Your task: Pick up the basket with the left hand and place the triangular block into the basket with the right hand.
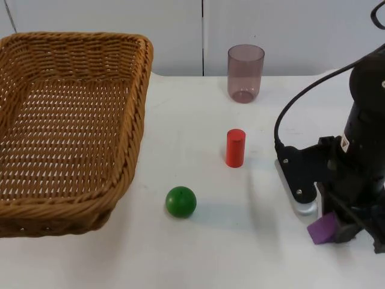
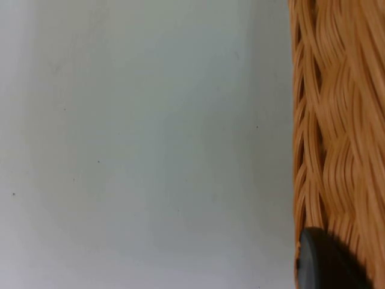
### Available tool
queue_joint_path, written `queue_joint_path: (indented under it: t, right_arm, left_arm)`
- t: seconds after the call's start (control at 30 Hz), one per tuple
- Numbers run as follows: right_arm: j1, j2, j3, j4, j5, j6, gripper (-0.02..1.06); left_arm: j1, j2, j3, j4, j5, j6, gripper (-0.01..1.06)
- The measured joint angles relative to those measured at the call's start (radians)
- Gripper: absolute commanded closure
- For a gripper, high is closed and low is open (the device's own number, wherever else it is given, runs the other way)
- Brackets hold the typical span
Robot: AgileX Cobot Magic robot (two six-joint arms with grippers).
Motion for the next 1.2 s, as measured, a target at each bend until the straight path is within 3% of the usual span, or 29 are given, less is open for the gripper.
queue_joint_path:
  t: [0.03,0.33,0.47,0.6,0.63,0.8,1.2]
  right_arm:
    - [0.0,0.0,0.0,0.0,0.005,0.0,1.04]
    - [0.0,-0.117,0.0,-0.023,0.115,0.054,1.05]
    - [0.0,-0.219,0.0,-0.015,0.199,0.156,1.05]
    - [0.0,-0.35,-0.002,-0.002,0.303,0.375,1.05]
    - [0.0,-0.35,-0.002,-0.002,0.303,0.375,1.05]
    - [0.0,-0.478,-0.002,-0.001,0.409,0.616,1.05]
    - [0.0,-0.58,-0.002,-0.001,0.418,0.869,1.05]
  left_arm:
    - [0.0,0.0,0.0,0.0,0.0,0.0,1.05]
    - [0.0,0.0,0.0,0.002,0.0,0.0,1.05]
    - [0.0,0.0,0.0,0.002,0.0,0.0,1.05]
    - [0.0,0.0,0.0,0.002,0.0,0.0,1.05]
    - [0.0,0.0,0.0,0.002,0.0,0.0,1.05]
    - [0.0,0.0,0.0,0.002,0.0,0.0,1.05]
    - [0.0,0.0,0.0,0.002,0.002,0.0,1.05]
